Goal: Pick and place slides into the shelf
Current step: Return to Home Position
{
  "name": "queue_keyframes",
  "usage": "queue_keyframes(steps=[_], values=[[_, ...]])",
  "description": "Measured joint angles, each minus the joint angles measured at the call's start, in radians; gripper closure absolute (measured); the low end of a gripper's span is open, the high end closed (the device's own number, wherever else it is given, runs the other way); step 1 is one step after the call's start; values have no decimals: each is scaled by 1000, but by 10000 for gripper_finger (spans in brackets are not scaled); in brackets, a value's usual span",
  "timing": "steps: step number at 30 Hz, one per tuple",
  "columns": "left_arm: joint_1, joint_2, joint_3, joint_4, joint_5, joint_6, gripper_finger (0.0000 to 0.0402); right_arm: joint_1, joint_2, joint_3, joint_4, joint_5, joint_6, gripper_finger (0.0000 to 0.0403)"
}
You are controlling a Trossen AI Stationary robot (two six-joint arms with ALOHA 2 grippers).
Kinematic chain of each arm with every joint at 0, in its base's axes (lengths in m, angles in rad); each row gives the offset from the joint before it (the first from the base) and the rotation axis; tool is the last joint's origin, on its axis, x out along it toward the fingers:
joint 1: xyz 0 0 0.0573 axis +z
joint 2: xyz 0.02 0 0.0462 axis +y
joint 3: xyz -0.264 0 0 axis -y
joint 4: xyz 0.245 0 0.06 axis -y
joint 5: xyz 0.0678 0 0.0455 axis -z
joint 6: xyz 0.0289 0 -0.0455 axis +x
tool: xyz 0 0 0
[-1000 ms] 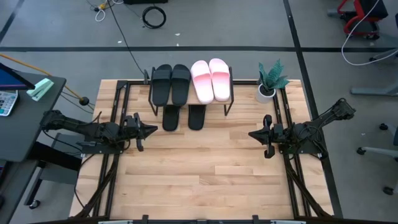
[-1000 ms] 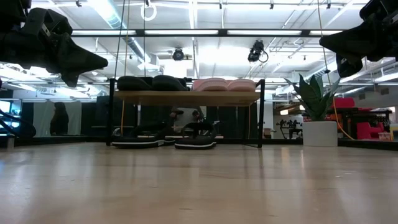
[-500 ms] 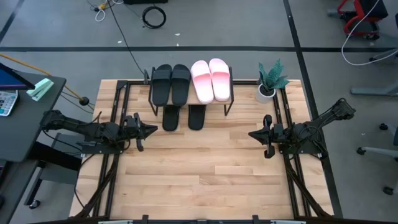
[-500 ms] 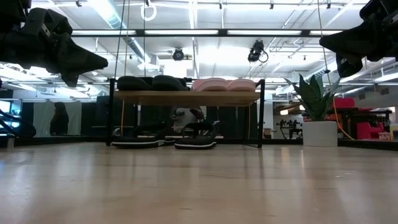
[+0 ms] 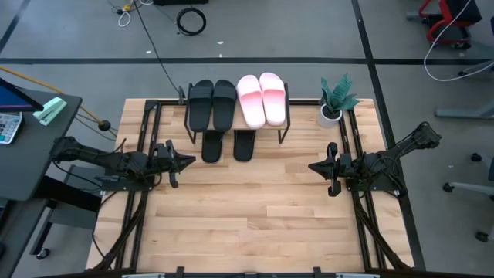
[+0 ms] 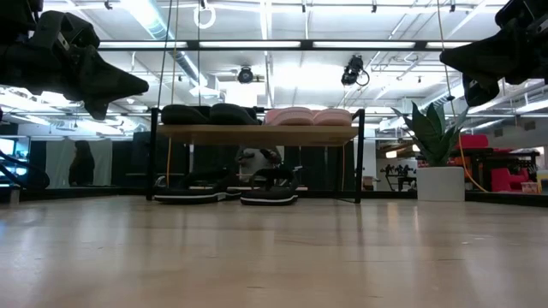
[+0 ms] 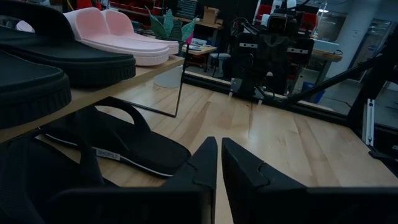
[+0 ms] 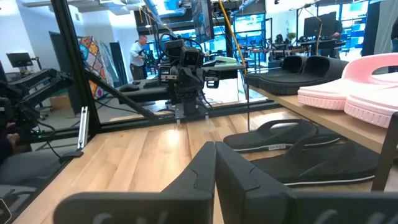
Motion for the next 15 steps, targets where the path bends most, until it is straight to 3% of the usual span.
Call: queue_keyframes(steps=[15], values=[[0, 0, 0, 0, 0, -1, 364, 0, 0, 0, 0, 0, 0, 387]])
